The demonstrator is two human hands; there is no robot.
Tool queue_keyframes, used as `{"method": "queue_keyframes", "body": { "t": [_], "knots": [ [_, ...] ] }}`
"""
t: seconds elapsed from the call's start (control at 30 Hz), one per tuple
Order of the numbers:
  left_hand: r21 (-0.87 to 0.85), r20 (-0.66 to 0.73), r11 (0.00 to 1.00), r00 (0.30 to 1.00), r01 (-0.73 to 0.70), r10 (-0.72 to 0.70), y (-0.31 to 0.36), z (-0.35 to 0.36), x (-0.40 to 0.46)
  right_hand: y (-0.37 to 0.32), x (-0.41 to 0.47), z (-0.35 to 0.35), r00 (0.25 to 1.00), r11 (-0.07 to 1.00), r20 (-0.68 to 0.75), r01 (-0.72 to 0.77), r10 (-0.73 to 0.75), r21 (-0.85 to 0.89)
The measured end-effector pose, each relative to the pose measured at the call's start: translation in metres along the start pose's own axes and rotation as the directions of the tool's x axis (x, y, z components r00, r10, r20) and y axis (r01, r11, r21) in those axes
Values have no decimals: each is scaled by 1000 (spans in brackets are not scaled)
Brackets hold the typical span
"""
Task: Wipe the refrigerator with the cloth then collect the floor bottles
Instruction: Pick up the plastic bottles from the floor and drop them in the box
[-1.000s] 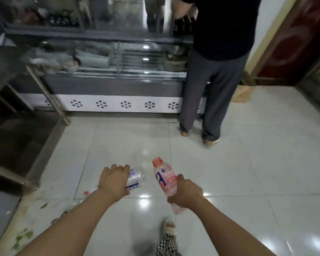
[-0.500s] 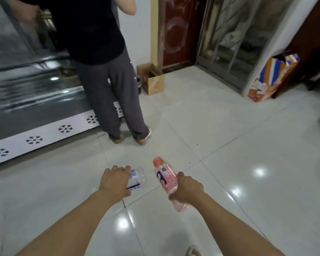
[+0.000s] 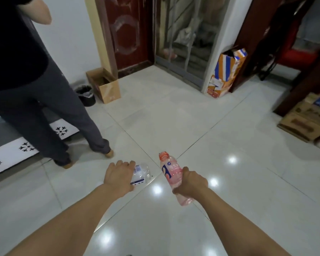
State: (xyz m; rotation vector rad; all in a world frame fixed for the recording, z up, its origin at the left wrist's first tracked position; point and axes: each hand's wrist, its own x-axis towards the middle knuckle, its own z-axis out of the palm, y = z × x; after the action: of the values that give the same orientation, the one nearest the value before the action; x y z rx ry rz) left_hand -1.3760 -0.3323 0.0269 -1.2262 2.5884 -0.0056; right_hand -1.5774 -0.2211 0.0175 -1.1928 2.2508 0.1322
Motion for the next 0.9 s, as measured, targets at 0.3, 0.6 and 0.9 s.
{"method": "queue_keyframes", "body": {
  "t": [0.3, 0.6, 0.9],
  "knots": [
    [11, -35, 993, 993, -117, 117, 9, -43, 187, 15, 131, -89, 996, 995, -57, -71, 75, 63],
    [7, -57, 993, 991, -121, 122, -4, -109, 357, 17, 260, -201, 983, 988, -130, -121, 132, 94],
    [-61, -92, 997, 994, 46, -52, -5, -160, 557, 22, 462, -334, 985, 999, -170, 30, -22, 41]
  ]
}}
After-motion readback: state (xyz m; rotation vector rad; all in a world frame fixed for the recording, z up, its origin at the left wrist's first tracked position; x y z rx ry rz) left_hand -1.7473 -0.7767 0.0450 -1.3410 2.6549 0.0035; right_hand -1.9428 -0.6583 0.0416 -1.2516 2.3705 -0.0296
